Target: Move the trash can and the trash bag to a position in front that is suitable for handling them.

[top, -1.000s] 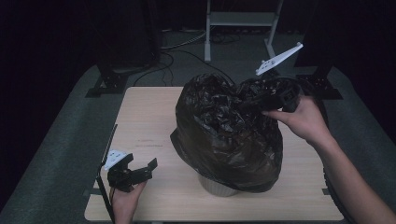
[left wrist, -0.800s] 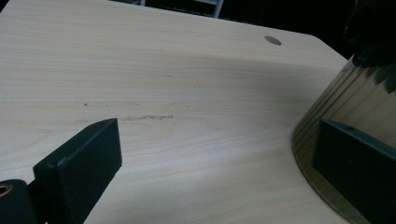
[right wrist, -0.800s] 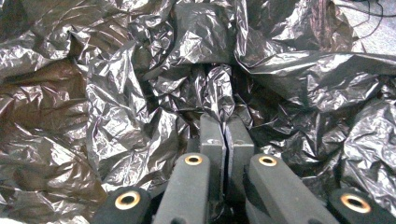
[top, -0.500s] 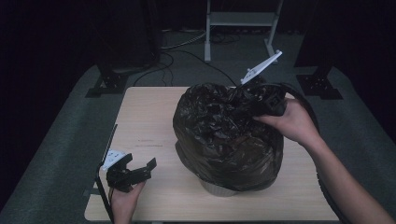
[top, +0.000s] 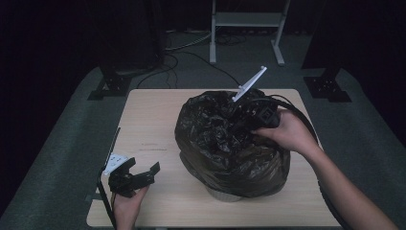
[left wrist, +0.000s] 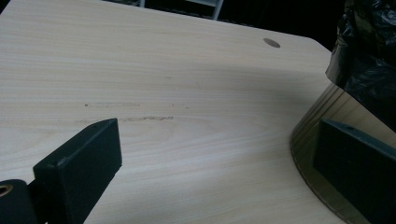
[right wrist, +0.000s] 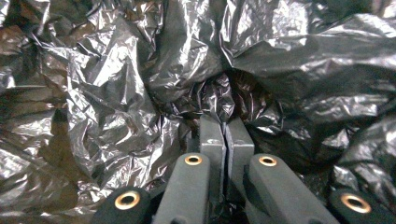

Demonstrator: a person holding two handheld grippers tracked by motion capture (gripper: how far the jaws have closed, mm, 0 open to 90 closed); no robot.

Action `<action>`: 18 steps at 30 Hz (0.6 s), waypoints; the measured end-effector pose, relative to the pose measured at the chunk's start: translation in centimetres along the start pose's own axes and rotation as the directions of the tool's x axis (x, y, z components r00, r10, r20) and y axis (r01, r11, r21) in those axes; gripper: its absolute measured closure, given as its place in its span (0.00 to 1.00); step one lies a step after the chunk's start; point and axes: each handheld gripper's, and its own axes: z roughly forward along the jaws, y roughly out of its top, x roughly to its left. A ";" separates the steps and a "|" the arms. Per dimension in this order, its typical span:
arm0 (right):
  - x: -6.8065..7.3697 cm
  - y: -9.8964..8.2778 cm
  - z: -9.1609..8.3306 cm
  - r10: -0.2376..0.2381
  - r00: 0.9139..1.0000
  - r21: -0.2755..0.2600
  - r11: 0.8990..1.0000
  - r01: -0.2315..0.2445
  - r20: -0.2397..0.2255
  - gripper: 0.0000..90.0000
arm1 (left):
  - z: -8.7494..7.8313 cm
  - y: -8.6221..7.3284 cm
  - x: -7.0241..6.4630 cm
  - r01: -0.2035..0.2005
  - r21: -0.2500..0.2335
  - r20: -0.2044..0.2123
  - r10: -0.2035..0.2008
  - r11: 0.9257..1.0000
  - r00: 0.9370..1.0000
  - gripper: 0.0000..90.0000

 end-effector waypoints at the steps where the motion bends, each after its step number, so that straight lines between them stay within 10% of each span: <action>1: 0.0 0.0 0.2 -0.006 1.000 0.007 1.000 0.006 0.000 0.99 | 0.0 0.0 0.0 0.000 0.000 -0.001 0.000 1.000 1.000 0.01; 18: 1.1 0.4 2.7 -0.076 0.995 0.157 0.985 0.066 0.059 0.99 | 0.1 -0.1 -0.1 -0.001 0.002 0.005 0.001 1.000 1.000 0.01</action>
